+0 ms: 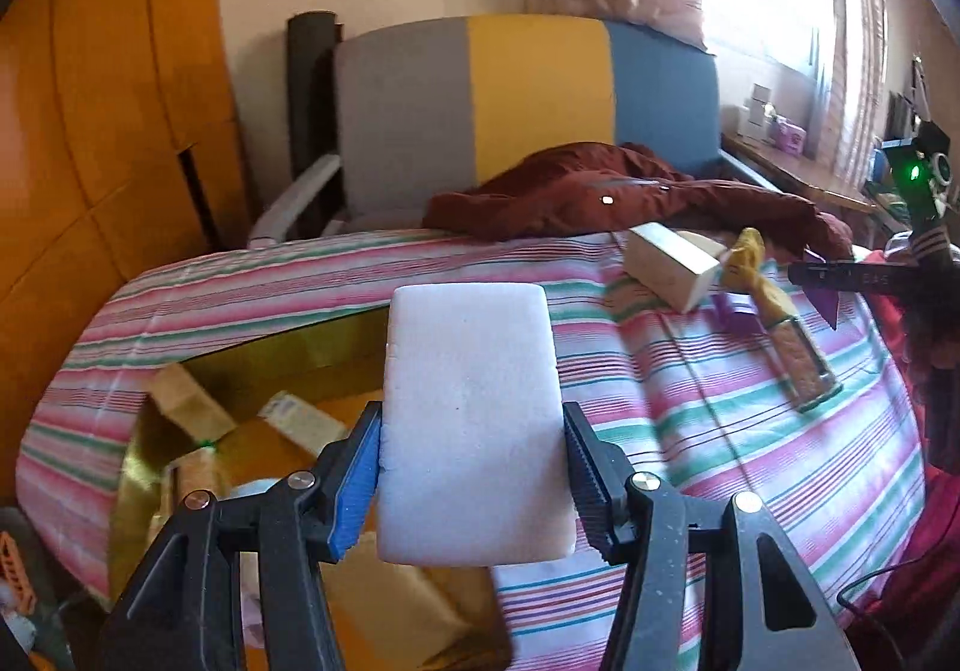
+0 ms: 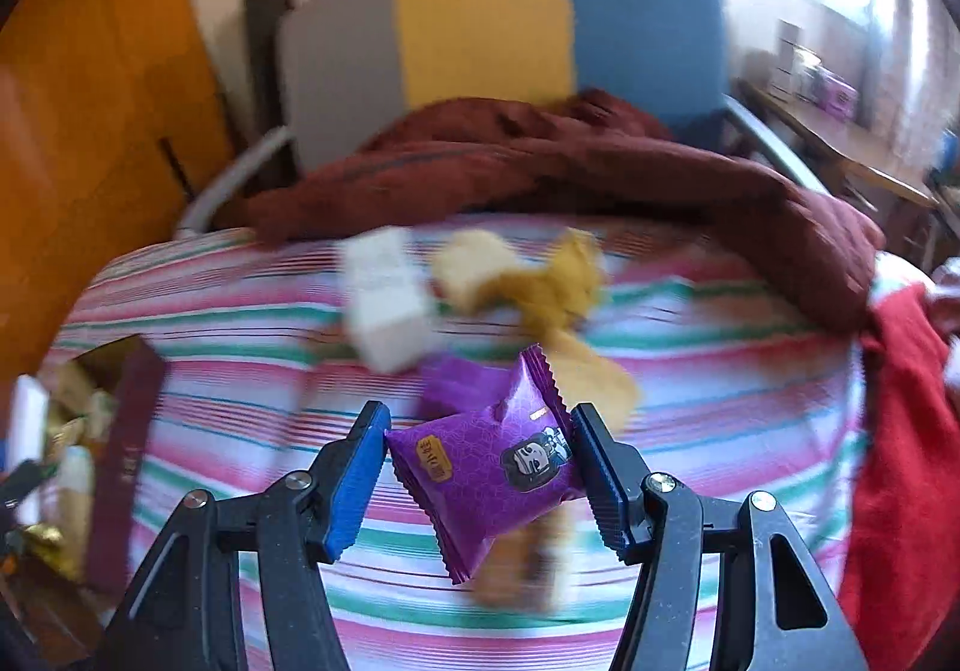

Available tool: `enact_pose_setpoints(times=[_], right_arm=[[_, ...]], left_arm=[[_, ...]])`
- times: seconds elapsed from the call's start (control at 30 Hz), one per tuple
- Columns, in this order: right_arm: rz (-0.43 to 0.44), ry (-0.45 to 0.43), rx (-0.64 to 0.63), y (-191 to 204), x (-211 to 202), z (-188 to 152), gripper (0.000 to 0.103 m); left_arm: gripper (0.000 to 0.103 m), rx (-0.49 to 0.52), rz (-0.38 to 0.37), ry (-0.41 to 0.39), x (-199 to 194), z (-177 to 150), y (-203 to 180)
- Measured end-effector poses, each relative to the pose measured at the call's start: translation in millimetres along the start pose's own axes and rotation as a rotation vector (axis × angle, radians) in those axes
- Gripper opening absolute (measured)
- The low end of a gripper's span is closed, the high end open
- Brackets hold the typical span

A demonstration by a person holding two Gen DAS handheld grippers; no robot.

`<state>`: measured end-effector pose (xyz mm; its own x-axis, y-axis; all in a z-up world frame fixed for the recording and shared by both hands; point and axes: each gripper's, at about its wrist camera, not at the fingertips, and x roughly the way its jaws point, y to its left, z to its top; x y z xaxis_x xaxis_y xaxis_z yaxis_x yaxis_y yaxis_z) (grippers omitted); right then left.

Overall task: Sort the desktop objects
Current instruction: 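Carry the packet and soap bar over the gold tray and open both grippers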

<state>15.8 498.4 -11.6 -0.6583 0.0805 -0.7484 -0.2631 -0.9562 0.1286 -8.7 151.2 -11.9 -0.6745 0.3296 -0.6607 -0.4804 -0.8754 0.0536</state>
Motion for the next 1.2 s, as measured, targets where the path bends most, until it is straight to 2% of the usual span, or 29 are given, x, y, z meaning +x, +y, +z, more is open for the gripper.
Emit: enact_pose_setpoints(times=[0.27, 0.43, 0.63, 0.8, 0.9, 1.2], right_arm=[[0.209, -0.017, -0.099, 109, -3, -5, 0.062], [0.334, 0.003, -0.142, 173, 4, -14, 0.062], [0.435, 0.04, -0.179, 233, 12, -24, 0.062], [0.49, 0.08, -0.19, 269, 20, -31, 0.062], [0.511, 0.109, -0.188, 285, 27, -37, 0.062], [0.53, 0.165, -0.226, 321, 40, -47, 0.062]], left_arm=[[0.057, -0.059, 0.068, -0.007, -15, -14, 39], [0.057, -0.099, 0.103, -0.008, -22, -24, 62], [0.057, -0.151, 0.13, 0.01, -22, -37, 86], [0.057, -0.214, 0.138, 0.035, -16, -49, 113], [0.057, -0.286, 0.123, 0.059, -10, -58, 136], [0.057, -0.38, 0.156, 0.093, 3, -76, 185]])
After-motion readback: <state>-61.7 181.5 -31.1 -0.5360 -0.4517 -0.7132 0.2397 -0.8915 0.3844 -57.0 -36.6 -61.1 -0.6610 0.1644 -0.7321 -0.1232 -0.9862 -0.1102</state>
